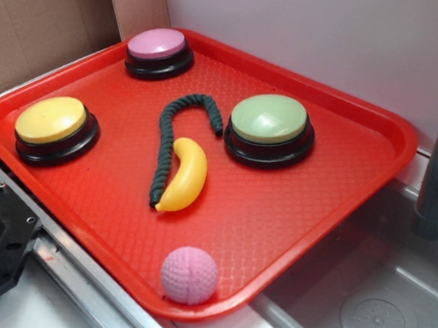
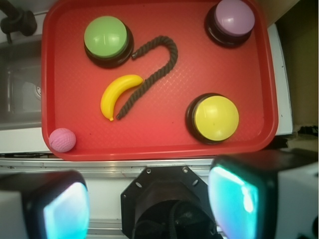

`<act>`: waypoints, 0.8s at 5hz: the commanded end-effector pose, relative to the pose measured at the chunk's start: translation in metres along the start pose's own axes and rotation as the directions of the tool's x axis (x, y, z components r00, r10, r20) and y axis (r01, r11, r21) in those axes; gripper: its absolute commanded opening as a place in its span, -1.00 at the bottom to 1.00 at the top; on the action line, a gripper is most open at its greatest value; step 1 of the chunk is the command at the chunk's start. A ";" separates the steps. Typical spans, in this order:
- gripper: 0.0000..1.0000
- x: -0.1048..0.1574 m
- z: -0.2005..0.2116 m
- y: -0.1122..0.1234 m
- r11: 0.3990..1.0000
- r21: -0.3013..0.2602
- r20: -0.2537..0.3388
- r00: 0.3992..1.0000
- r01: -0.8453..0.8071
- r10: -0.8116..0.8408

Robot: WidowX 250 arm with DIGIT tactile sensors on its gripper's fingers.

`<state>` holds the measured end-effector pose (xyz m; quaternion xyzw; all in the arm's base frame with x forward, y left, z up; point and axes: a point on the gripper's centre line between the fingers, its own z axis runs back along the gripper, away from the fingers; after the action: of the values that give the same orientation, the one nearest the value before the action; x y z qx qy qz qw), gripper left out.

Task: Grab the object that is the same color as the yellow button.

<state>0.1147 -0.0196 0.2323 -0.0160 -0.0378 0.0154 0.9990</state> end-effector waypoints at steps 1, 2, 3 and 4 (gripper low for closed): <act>1.00 0.024 -0.036 -0.031 0.910 0.033 0.004 0.910 -0.414 0.414; 1.00 0.045 -0.070 -0.034 0.789 0.085 0.059 0.794 -0.608 0.605; 1.00 0.068 -0.115 -0.045 0.792 0.069 0.042 0.795 -0.607 0.605; 1.00 0.083 -0.150 -0.050 0.789 0.049 0.070 0.790 -0.613 0.609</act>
<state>0.2023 -0.0730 0.0810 0.0217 -0.0397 0.3364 0.9406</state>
